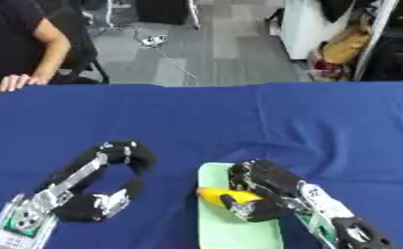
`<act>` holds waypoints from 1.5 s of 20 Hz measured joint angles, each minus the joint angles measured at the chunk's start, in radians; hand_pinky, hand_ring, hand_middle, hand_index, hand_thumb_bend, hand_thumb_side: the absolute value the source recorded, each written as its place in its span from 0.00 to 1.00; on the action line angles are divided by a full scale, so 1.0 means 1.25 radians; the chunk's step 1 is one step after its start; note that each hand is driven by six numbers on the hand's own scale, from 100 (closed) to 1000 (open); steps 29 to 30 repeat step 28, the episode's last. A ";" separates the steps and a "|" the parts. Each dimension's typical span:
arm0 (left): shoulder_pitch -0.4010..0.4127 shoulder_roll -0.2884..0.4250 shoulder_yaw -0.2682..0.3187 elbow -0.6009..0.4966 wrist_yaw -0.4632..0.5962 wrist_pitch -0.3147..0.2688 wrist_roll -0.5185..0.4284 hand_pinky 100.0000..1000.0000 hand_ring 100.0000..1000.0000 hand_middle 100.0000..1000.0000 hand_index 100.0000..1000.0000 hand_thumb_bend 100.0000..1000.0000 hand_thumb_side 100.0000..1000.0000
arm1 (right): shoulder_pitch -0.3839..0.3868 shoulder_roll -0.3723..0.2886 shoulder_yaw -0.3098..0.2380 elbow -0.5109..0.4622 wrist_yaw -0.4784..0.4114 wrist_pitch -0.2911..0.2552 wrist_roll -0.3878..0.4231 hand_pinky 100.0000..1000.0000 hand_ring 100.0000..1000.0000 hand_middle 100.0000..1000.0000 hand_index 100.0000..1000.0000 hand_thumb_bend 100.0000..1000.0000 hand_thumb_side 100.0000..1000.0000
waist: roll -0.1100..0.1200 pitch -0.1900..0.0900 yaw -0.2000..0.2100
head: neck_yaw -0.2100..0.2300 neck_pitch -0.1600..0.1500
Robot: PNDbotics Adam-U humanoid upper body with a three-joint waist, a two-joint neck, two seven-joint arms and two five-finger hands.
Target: Pick up objects on the table and place them in the box.
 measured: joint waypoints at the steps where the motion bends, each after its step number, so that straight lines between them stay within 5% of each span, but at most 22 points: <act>1: 0.000 -0.001 0.000 0.000 0.000 0.000 0.000 0.51 0.62 0.62 0.76 0.00 0.68 | -0.001 0.000 0.000 -0.001 0.001 -0.001 0.012 0.65 0.77 0.84 0.90 0.46 1.00 | 0.000 0.000 0.000 | 0.000 0.000; 7: 0.000 -0.002 0.000 0.000 0.000 0.000 0.000 0.51 0.62 0.62 0.76 0.00 0.68 | -0.004 0.000 0.000 -0.004 -0.021 -0.011 0.076 0.76 0.84 0.91 0.96 0.60 1.00 | -0.002 -0.003 -0.003 | 0.000 -0.001; 17: 0.000 -0.002 0.000 0.000 0.000 0.000 0.000 0.51 0.62 0.62 0.76 0.00 0.68 | -0.003 -0.009 -0.001 -0.023 -0.101 -0.015 0.106 0.79 0.86 0.96 1.00 0.61 1.00 | -0.002 -0.002 -0.009 | 0.000 -0.002; 28: 0.007 -0.001 0.000 0.000 0.000 -0.001 0.002 0.51 0.62 0.62 0.76 0.00 0.69 | -0.048 -0.080 -0.032 -0.228 -0.402 0.104 0.093 0.68 0.79 0.93 1.00 0.49 1.00 | 0.001 0.001 -0.025 | 0.001 -0.015; 30: 0.007 -0.001 0.000 0.000 0.000 -0.001 0.002 0.51 0.62 0.62 0.76 0.00 0.69 | -0.048 -0.080 -0.032 -0.228 -0.402 0.104 0.093 0.68 0.79 0.93 1.00 0.49 1.00 | 0.001 0.001 -0.025 | 0.001 -0.015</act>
